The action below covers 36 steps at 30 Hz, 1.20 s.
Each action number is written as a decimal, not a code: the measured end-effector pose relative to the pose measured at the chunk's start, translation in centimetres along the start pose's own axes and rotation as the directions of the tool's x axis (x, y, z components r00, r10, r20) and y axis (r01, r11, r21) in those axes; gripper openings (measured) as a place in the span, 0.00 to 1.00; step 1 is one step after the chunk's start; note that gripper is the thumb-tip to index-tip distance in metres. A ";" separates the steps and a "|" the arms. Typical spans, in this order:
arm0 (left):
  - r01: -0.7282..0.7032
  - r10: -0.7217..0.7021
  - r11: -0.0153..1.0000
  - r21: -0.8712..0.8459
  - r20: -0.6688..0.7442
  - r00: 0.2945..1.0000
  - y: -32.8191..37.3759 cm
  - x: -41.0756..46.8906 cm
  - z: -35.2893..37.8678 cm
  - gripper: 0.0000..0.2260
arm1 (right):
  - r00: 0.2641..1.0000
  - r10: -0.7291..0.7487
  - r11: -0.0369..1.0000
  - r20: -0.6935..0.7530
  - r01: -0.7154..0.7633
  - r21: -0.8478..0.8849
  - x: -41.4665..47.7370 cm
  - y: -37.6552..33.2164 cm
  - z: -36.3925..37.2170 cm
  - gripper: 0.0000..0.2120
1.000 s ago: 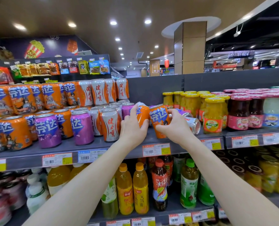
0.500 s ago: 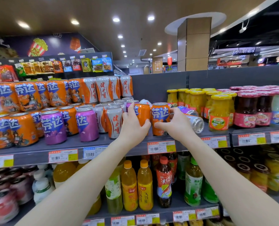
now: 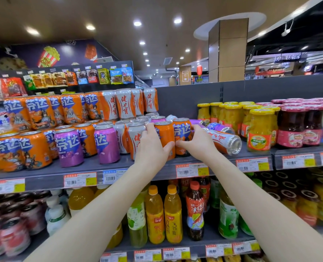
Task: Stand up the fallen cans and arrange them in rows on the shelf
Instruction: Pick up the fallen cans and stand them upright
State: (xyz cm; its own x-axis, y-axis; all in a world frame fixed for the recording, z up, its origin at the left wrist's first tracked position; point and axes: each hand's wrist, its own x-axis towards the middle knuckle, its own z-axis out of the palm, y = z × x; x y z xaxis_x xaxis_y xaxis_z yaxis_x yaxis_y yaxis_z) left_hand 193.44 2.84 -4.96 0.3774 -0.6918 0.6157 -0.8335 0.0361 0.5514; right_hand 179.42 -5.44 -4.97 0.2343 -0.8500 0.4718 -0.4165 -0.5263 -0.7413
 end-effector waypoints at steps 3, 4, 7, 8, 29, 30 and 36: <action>-0.018 0.023 0.984 0.176 -0.027 0.999 0.1 -0.1 -0.3 0.41 | 1.000 -0.005 1.000 0.020 0.005 0.012 -0.1 0.1 -0.2 0.28; -0.011 0.018 0.974 0.226 -0.028 0.999 0.2 -0.1 -0.3 0.41 | 1.000 -0.004 1.000 0.030 0.004 0.023 -0.1 0.1 -0.3 0.28; -0.003 0.021 0.938 0.348 -0.049 0.999 0.1 0.0 -0.6 0.40 | 0.998 -0.001 0.999 0.059 -0.001 0.040 -0.2 -0.1 -0.6 0.28; -0.004 0.028 0.927 0.376 -0.060 0.998 0.1 0.1 -0.7 0.39 | 0.998 -0.004 0.999 0.068 0.002 0.039 -0.2 -0.2 -0.6 0.28; -0.486 0.538 0.827 0.284 -0.146 0.830 2.3 1.9 2.4 0.19 | 0.977 0.128 0.633 0.172 0.053 -0.772 2.6 0.7 -8.8 0.27; -0.480 0.529 0.830 0.284 -0.127 0.839 2.3 2.1 2.5 0.19 | 0.972 0.152 0.613 0.181 0.051 -0.788 2.6 0.9 -8.7 0.27; -0.463 0.507 0.828 0.316 -0.071 0.859 2.1 2.6 3.0 0.20 | 0.988 0.121 0.639 0.094 -0.005 -0.769 2.6 1.5 -7.5 0.24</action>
State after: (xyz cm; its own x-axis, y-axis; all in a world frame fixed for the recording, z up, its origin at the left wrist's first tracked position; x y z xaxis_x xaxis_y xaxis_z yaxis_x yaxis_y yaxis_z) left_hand 191.50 -1.04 -3.87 -0.0700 -0.5244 0.8486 -0.9925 0.1221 -0.0064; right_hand 172.81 -8.27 -1.25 0.2636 -0.9057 0.3321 -0.9430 -0.3144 -0.1091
